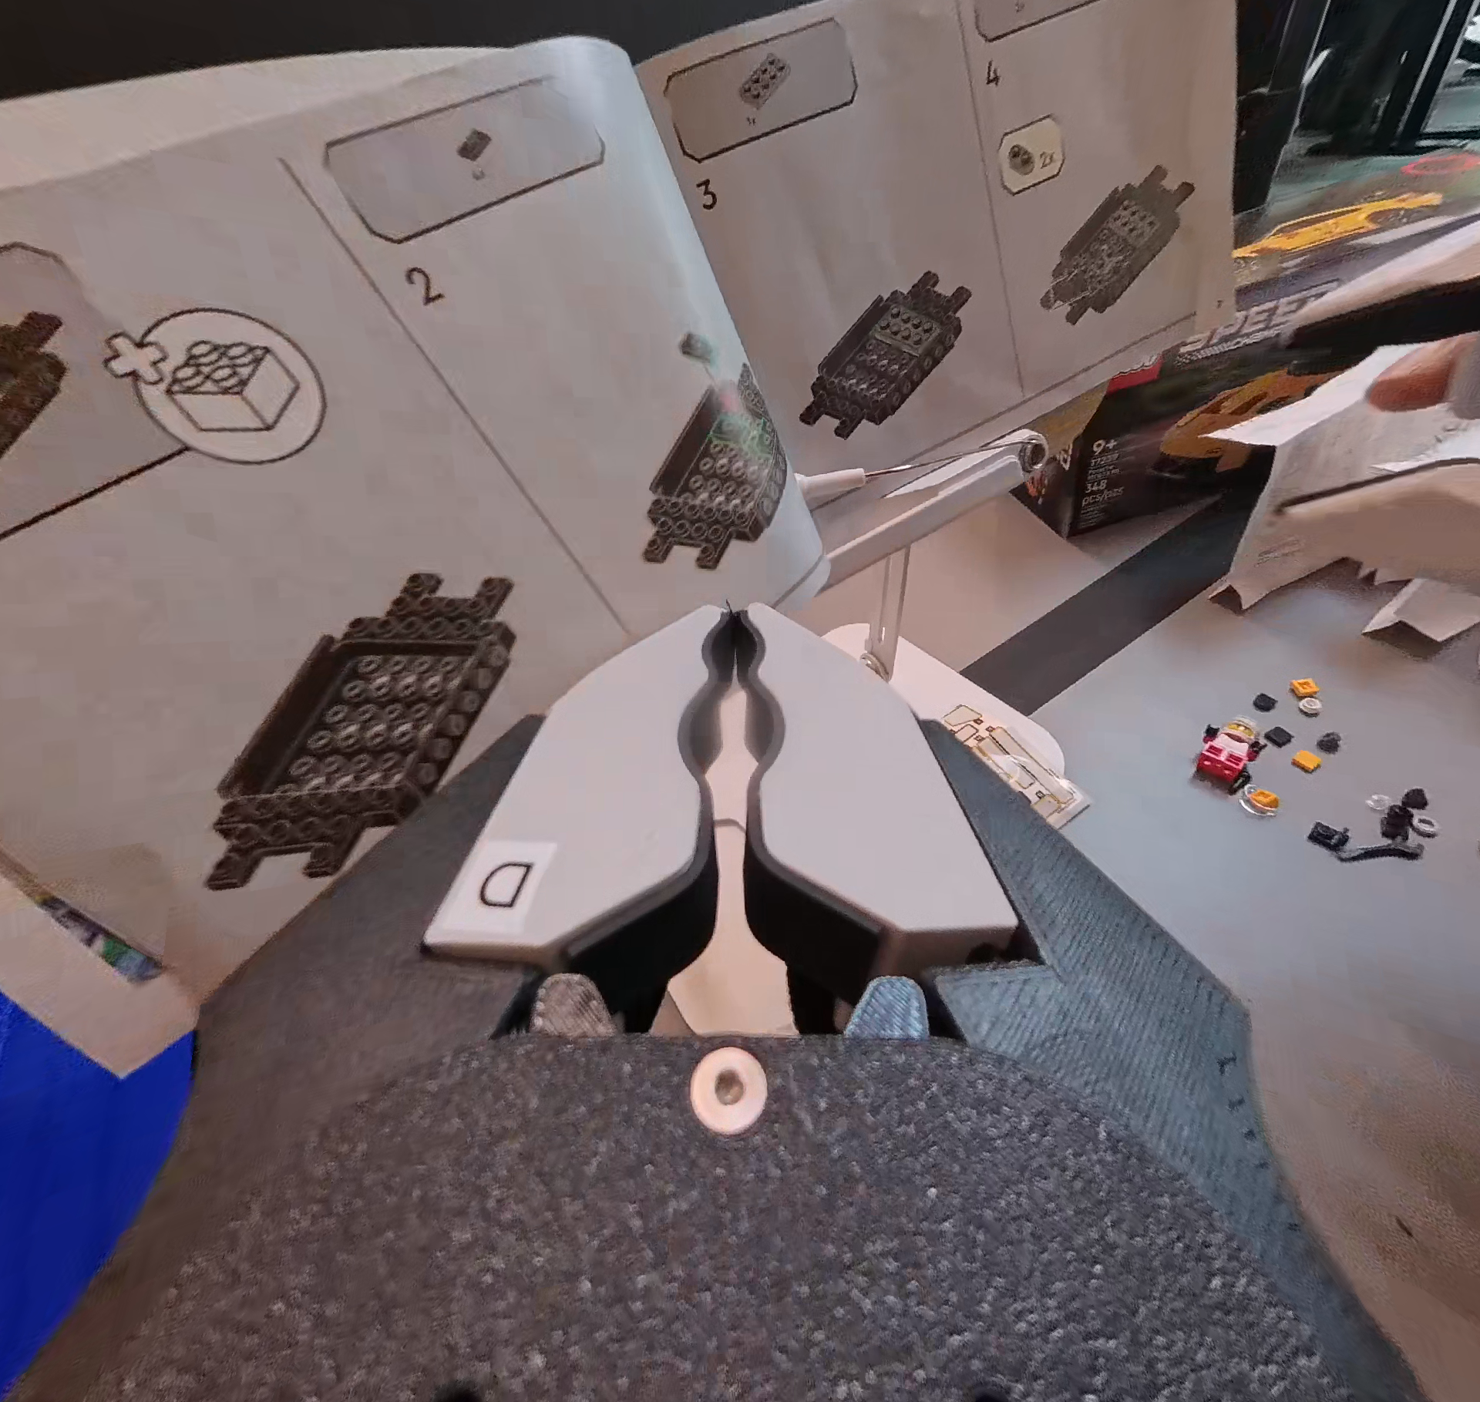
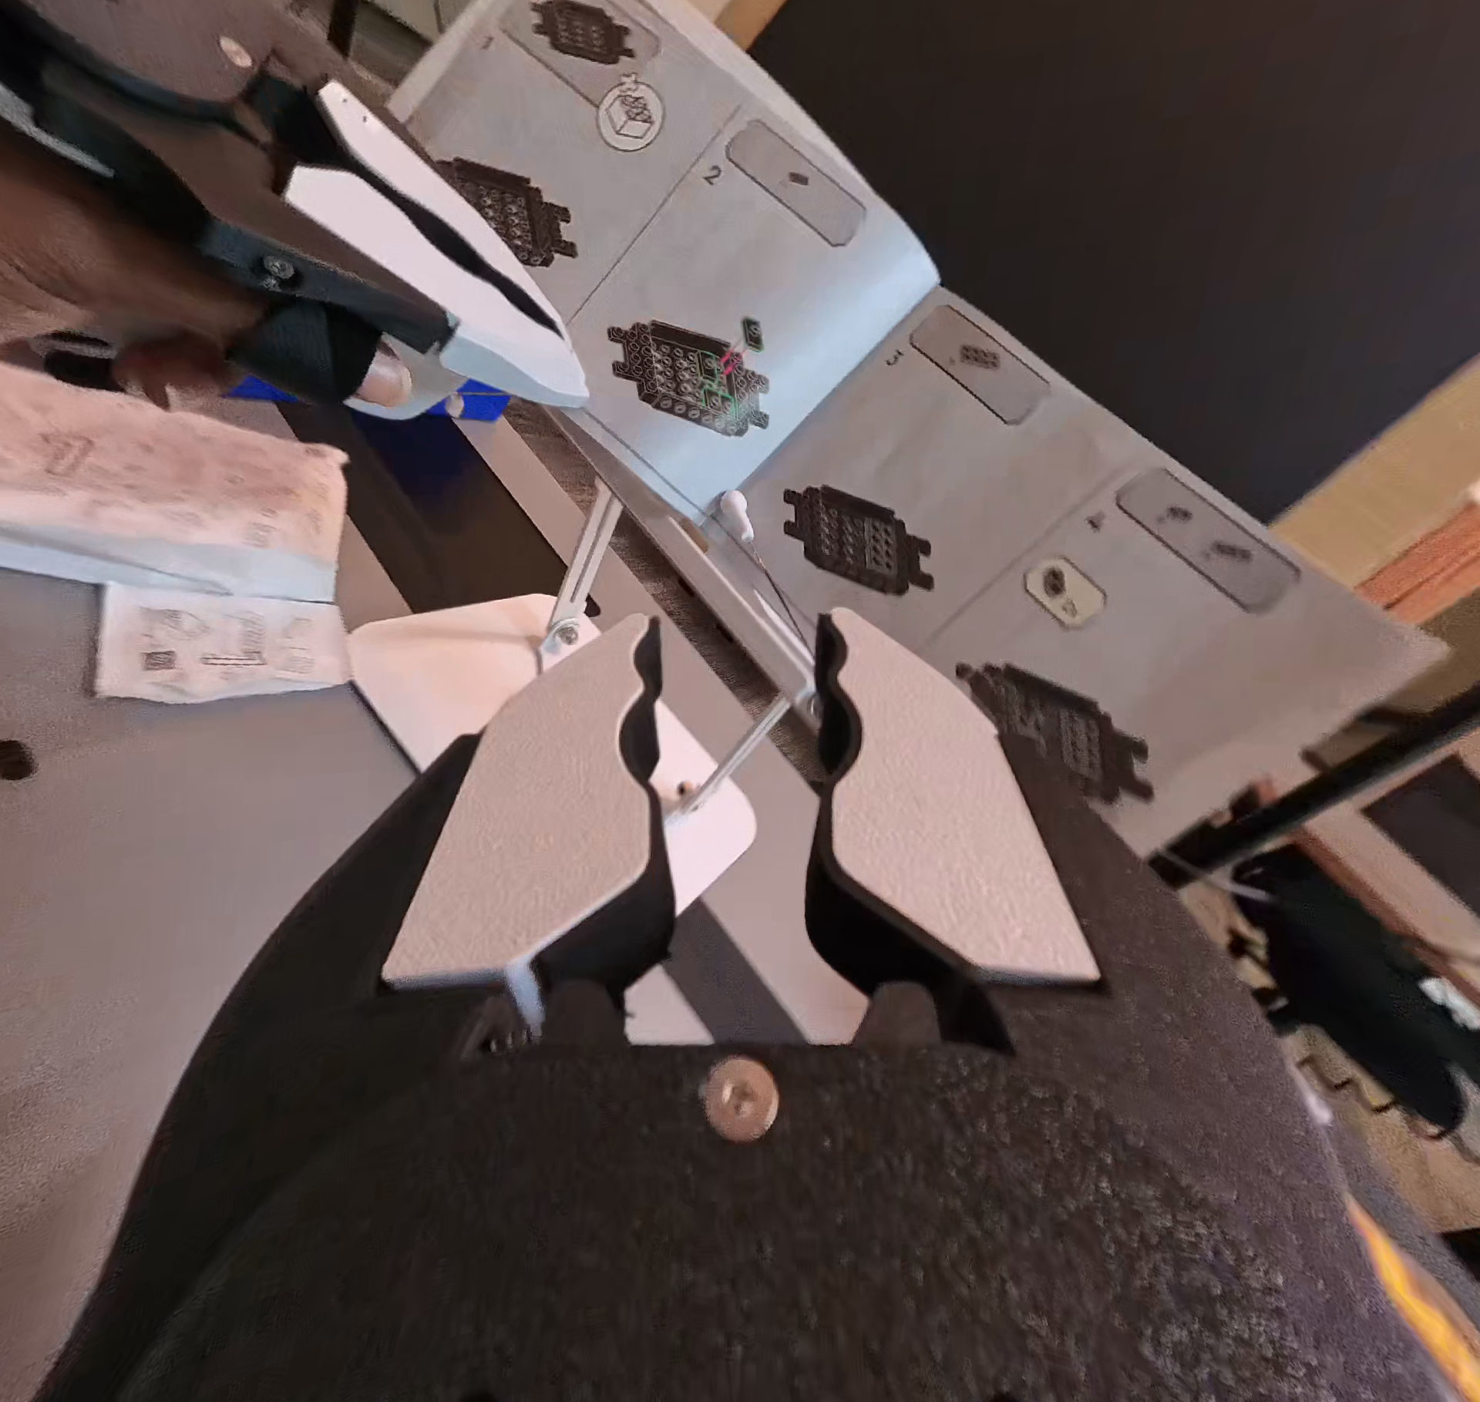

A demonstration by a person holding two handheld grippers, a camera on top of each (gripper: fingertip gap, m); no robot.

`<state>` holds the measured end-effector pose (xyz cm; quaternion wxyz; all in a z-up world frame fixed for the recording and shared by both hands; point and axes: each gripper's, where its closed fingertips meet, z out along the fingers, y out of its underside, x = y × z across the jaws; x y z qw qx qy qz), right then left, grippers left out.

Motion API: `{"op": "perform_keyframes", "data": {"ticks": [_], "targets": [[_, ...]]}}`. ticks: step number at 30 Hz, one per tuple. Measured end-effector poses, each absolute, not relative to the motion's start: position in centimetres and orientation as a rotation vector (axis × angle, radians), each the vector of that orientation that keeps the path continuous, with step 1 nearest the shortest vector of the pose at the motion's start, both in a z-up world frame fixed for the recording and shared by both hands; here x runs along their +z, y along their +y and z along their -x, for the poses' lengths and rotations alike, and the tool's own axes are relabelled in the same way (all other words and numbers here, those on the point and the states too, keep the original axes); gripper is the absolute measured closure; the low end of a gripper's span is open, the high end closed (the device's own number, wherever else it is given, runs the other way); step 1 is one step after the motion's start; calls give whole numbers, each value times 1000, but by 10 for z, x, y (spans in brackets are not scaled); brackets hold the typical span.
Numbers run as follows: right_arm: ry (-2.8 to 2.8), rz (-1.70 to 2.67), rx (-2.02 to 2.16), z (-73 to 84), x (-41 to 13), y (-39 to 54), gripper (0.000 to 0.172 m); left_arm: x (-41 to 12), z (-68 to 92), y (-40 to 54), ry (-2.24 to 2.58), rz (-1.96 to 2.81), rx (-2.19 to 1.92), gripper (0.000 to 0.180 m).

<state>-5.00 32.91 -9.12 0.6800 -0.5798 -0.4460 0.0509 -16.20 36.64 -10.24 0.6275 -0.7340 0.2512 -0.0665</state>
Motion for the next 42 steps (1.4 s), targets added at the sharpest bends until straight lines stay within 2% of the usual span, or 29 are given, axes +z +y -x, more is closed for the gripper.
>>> {"op": "perform_keyframes", "data": {"ticks": [14, 25, 34, 42], "targets": [[-867, 1502, 314, -32, -128, 218, 136, -103, 185, 342, 499, 1709, -133, 179], [-732, 1533, 395, -59, -146, 203, 139, -102, 173, 280, 519, 1680, -159, 179], [-796, 1476, 433, -51, -149, 191, 142, -166, 141, 194, 646, 1748, -244, 178], [-906, 1465, 422, -38, -162, 183, 144, -191, 125, 168, 770, 1696, -300, 172]]}}
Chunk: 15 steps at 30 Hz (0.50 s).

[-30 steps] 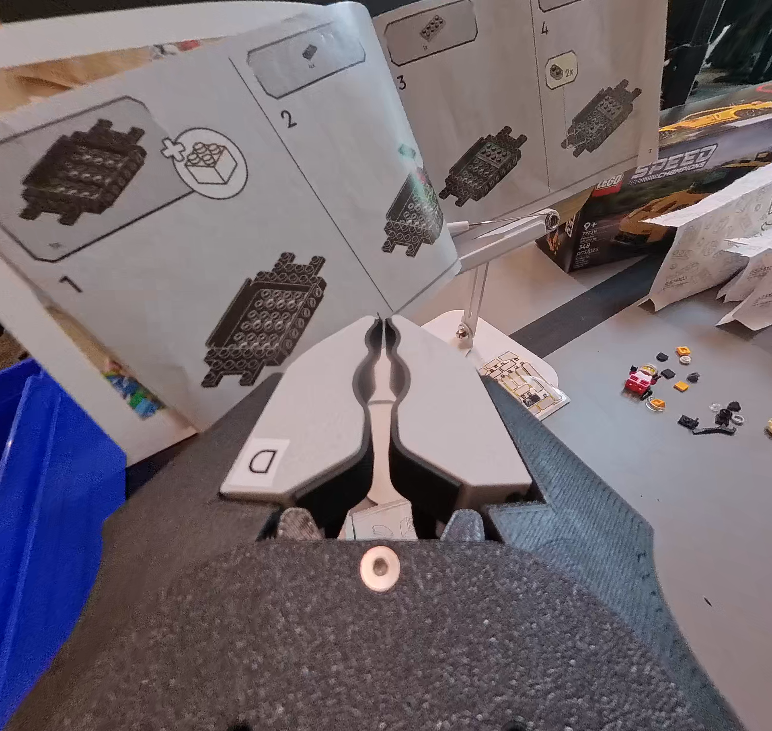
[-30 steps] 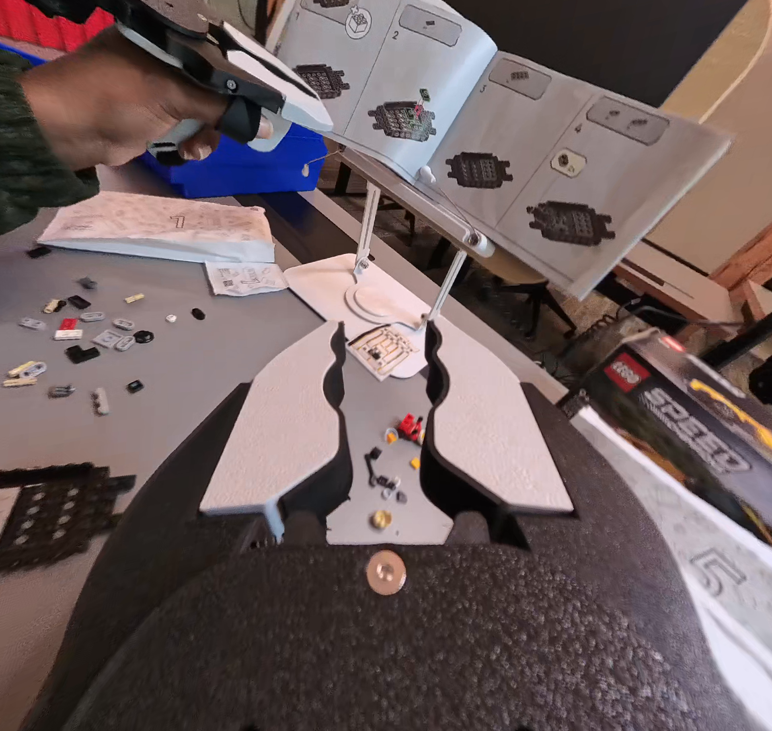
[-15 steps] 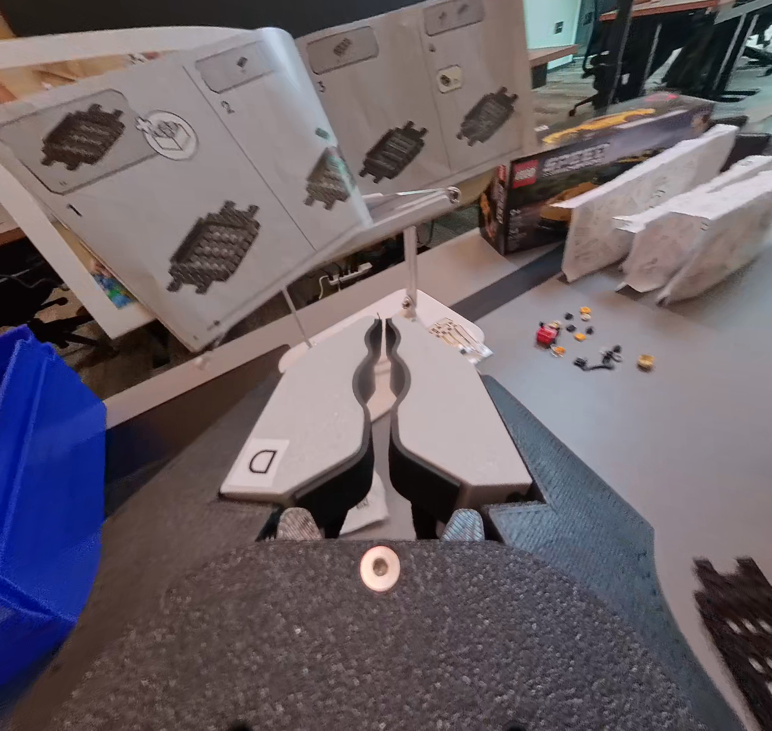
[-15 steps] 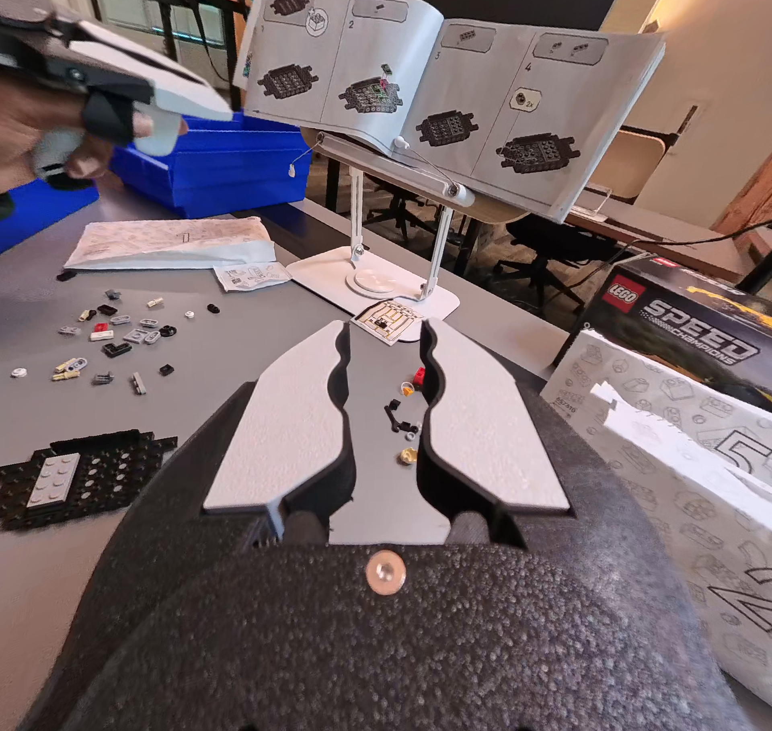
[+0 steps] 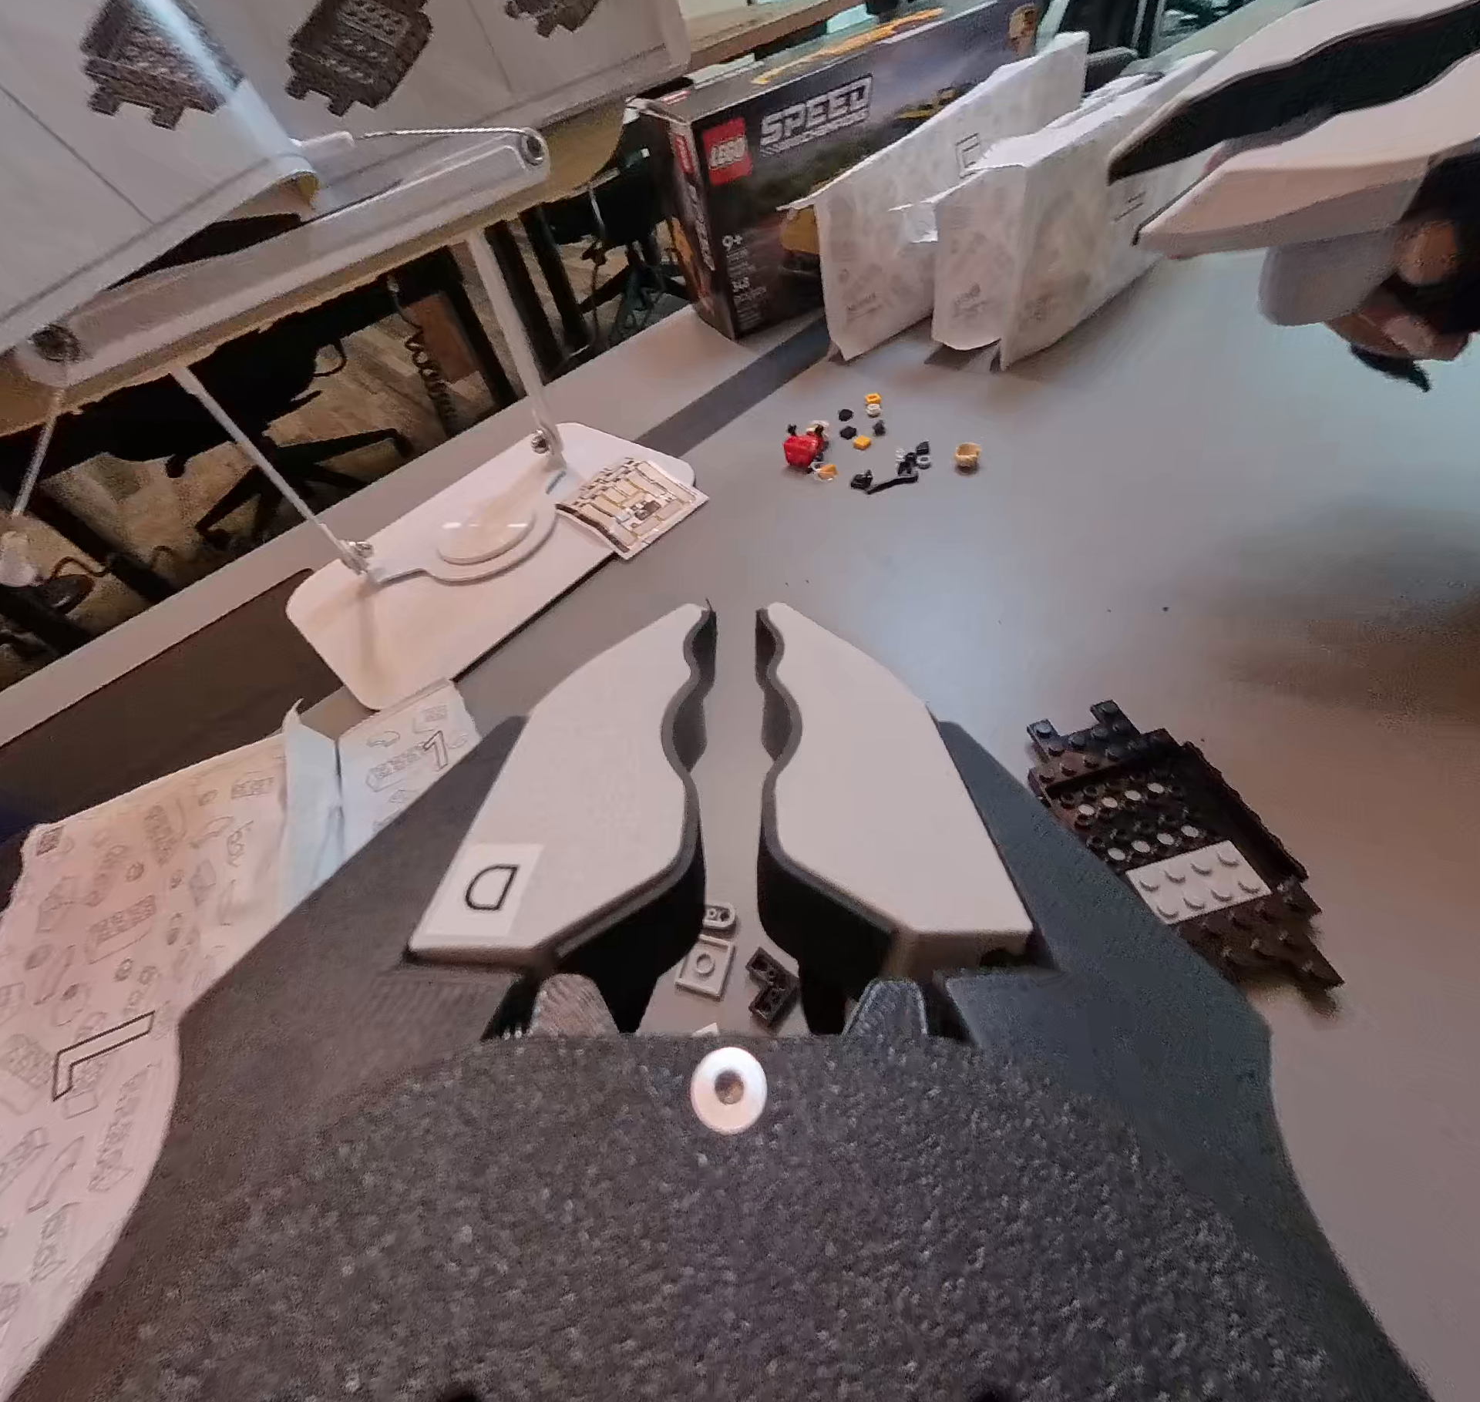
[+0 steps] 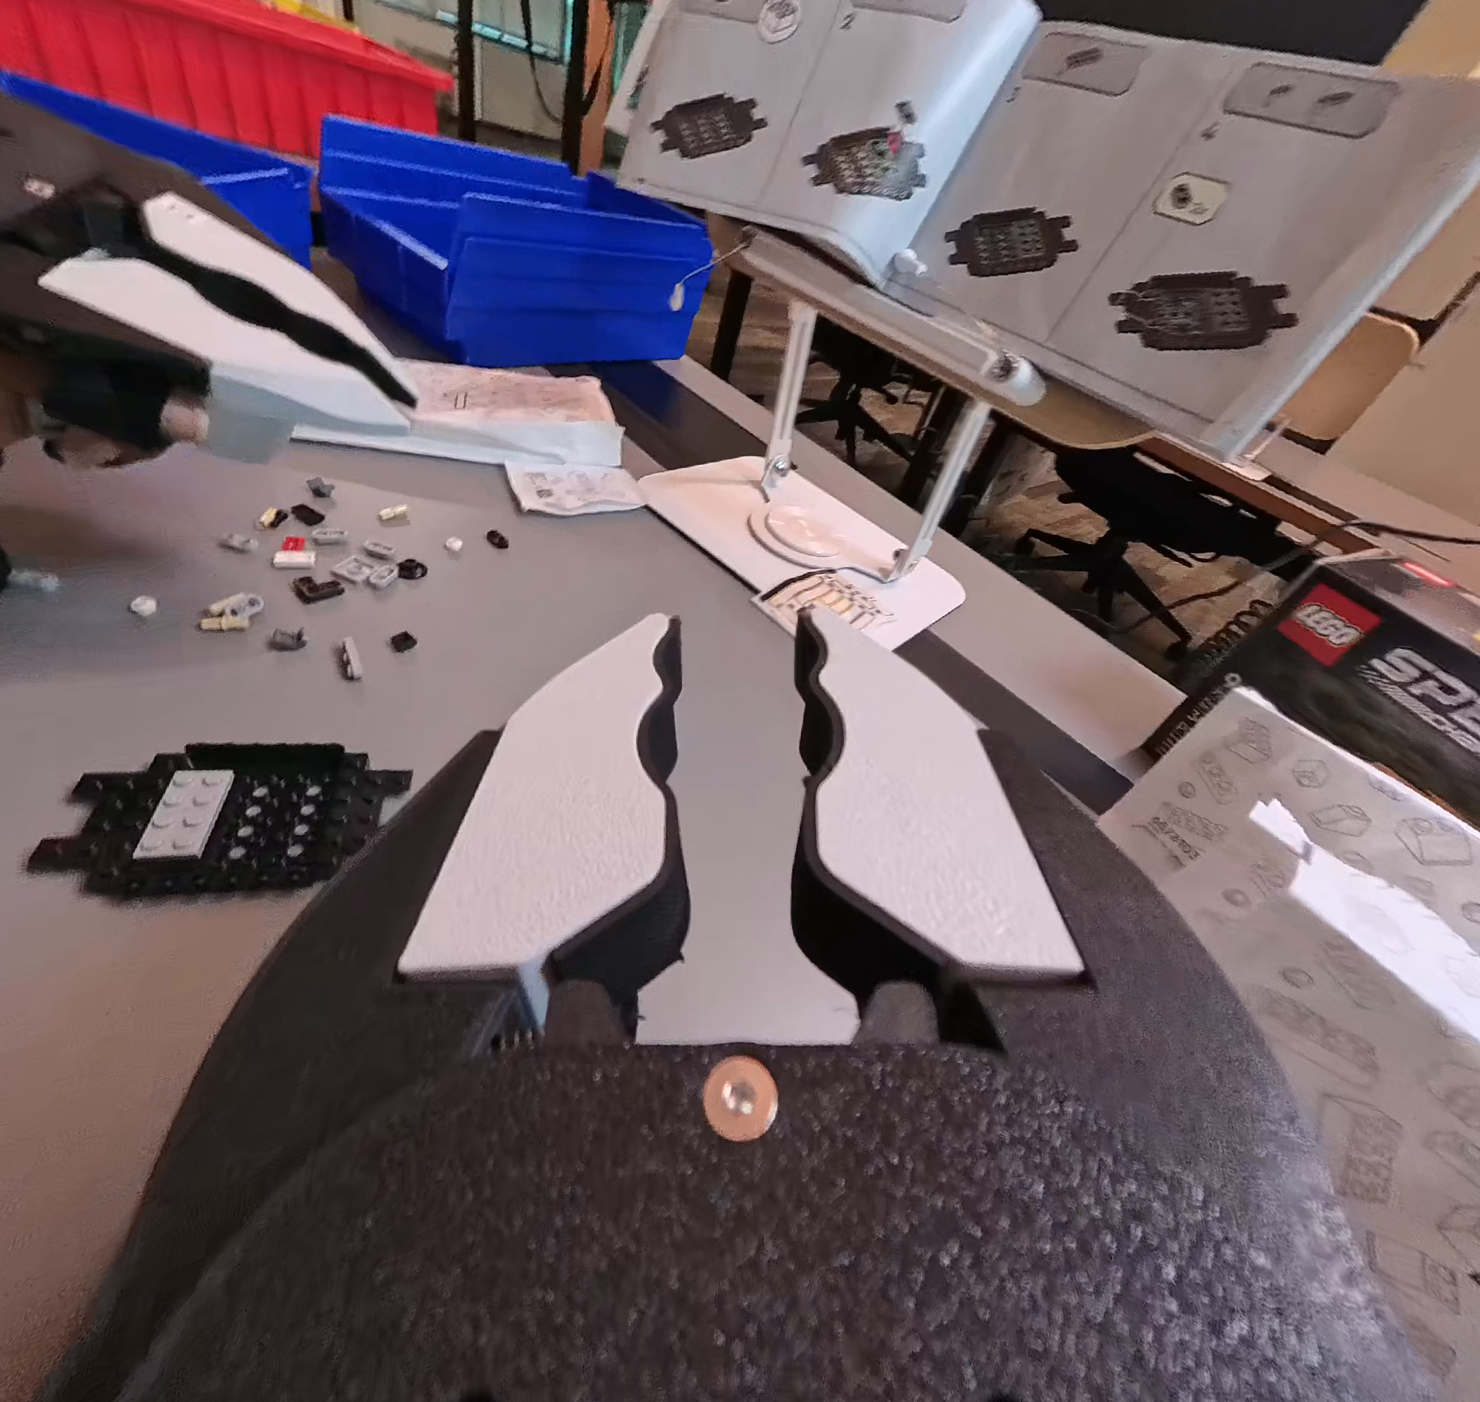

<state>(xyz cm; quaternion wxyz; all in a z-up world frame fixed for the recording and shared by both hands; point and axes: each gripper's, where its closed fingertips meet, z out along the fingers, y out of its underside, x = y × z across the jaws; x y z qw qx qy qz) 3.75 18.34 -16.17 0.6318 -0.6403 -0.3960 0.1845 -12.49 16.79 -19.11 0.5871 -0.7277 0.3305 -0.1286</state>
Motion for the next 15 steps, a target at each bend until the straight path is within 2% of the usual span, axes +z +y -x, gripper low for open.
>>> {"op": "perform_keyframes", "data": {"ticks": [7, 15], "targets": [[-1077, 1450, 411, -15, -186, 171, 146, -195, 123, 166, 819, 1672, -309, 166], [-1475, 1458, 602, 19, -234, 119, 147, -197, 117, 162, 846, 1668, -368, 161]]}}
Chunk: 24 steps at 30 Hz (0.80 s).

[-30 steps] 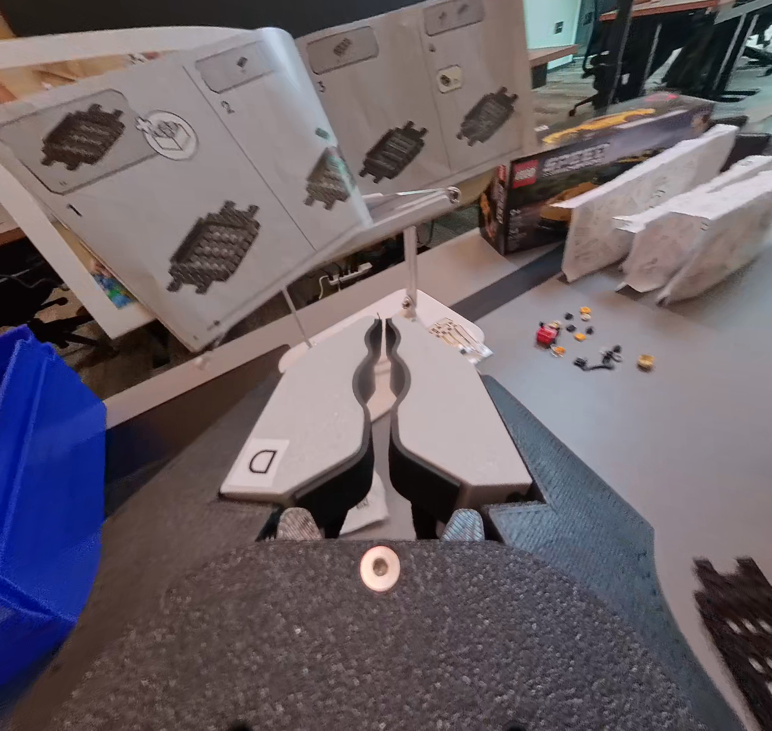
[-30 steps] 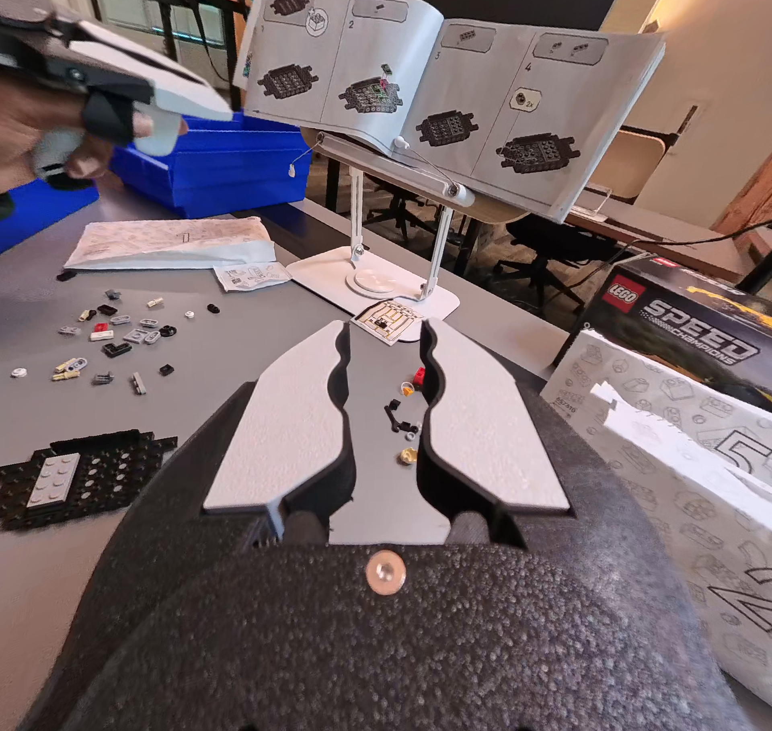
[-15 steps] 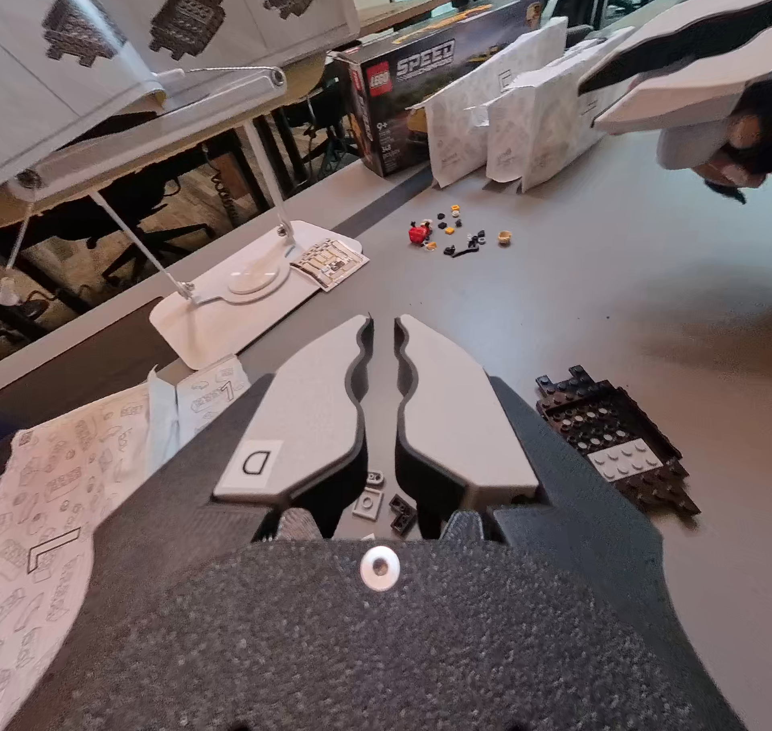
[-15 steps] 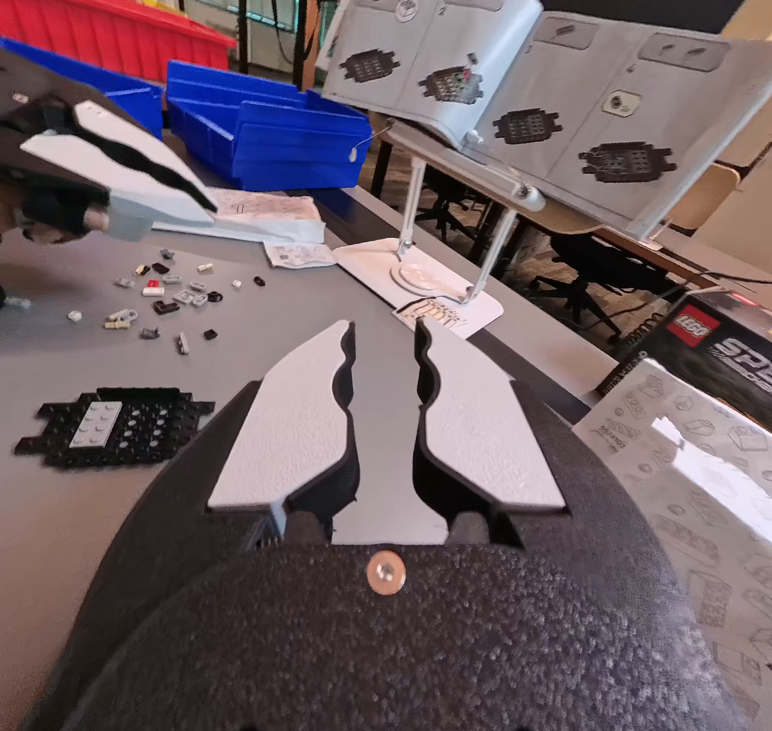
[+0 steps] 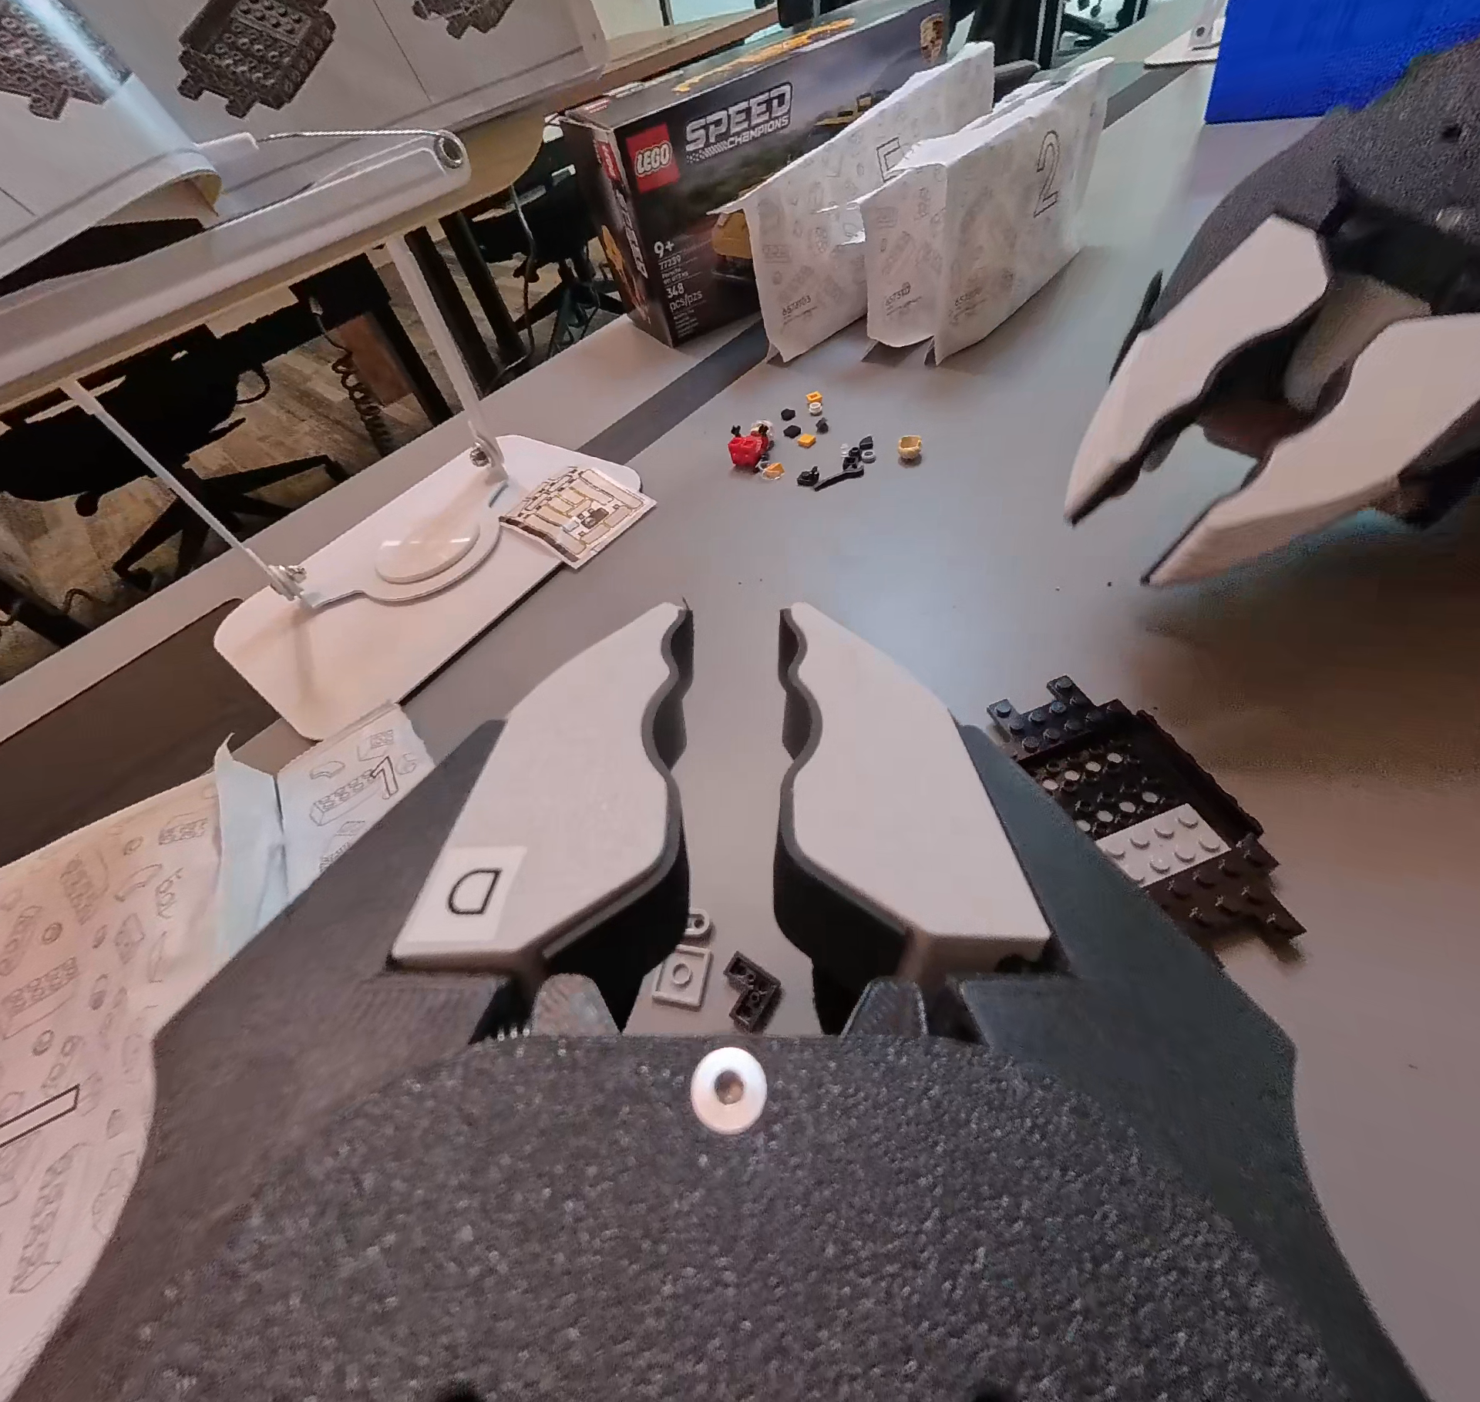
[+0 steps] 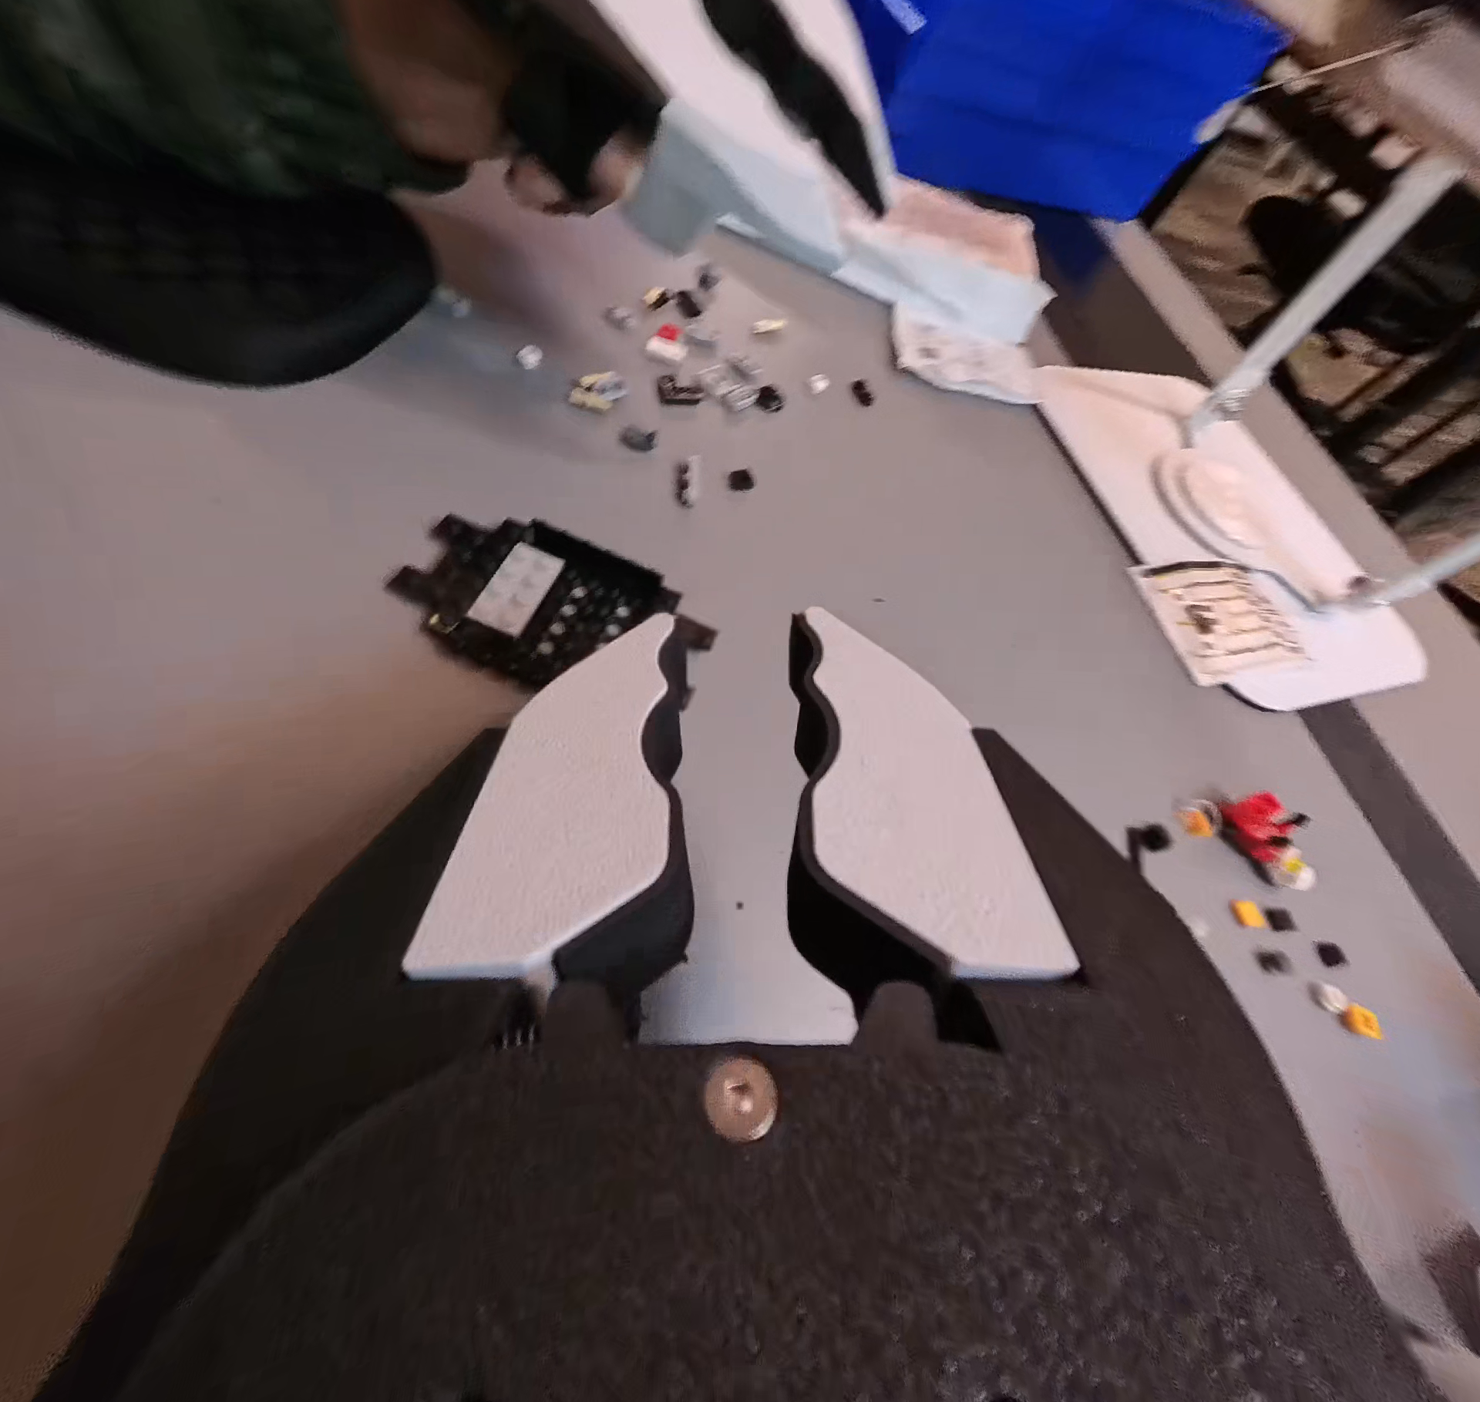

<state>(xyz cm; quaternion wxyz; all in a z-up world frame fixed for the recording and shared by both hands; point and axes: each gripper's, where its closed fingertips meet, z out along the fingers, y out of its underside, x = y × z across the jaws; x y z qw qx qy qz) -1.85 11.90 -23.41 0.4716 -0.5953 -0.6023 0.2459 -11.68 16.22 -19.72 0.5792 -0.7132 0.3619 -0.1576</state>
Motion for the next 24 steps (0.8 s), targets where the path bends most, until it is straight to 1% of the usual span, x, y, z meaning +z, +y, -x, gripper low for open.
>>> {"op": "perform_keyframes", "data": {"ticks": [4, 9, 12, 16, 19, 24], "targets": [[-1609, 1462, 602, 24, -255, 105, 144, -201, 114, 161, 857, 1675, -385, 160], [-1715, 1494, 597, 31, -267, 90, 138, -201, 113, 160, 857, 1678, -400, 159], [-1777, 1608, 536, 37, -277, 79, 134, -203, 113, 160, 861, 1684, -398, 159], [-1770, 1765, 650, 56, -279, 55, 125, -204, 112, 160, 862, 1688, -404, 160], [-1754, 1838, 598, 63, -290, 58, 118, -203, 111, 159, 864, 1686, -407, 160], [-1779, 1885, 582, 67, -299, 54, 124, -205, 109, 158, 881, 1687, -398, 161]]}}
